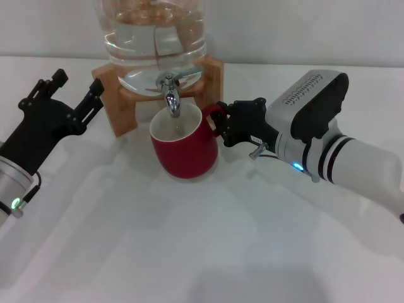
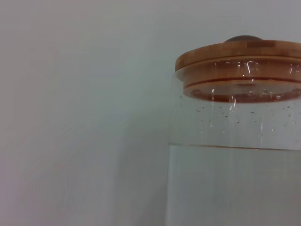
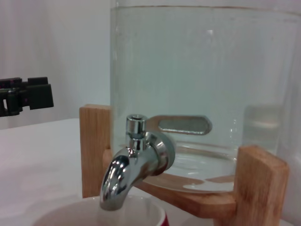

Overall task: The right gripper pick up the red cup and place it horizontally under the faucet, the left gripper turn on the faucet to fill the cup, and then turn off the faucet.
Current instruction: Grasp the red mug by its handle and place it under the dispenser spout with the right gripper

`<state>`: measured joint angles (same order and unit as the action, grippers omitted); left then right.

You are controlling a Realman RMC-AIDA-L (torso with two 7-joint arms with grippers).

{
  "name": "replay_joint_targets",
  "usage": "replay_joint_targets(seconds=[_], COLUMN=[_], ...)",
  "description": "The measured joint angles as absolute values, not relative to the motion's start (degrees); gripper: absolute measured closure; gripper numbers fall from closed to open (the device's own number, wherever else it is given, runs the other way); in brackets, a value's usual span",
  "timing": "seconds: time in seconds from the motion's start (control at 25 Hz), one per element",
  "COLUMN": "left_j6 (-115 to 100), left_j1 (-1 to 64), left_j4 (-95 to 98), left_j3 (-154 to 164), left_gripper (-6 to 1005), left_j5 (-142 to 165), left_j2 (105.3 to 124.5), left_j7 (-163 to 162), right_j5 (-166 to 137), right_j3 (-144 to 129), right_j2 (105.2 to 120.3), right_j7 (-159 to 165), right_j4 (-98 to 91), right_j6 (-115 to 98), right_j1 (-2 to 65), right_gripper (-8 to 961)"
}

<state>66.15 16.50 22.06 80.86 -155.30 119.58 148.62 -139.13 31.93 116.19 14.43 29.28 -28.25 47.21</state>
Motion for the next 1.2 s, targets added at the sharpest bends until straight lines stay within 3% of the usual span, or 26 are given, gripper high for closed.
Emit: replay_joint_targets(seconds=[1.2], left_j6=[66.18], left_j1=[16.35], left_j4=[21.53], left_j3=[80.94], left_gripper=[243], left_j5=[-155.3], left_j2=[119.62], left_j7=[148.62], right_j5=[-137.02], right_j3=[31.51], right_j2=[116.19], right_j7=[14.59], right_j4=[29.27], right_j6=[-26.84], right_j1=[47.49], right_gripper=[805])
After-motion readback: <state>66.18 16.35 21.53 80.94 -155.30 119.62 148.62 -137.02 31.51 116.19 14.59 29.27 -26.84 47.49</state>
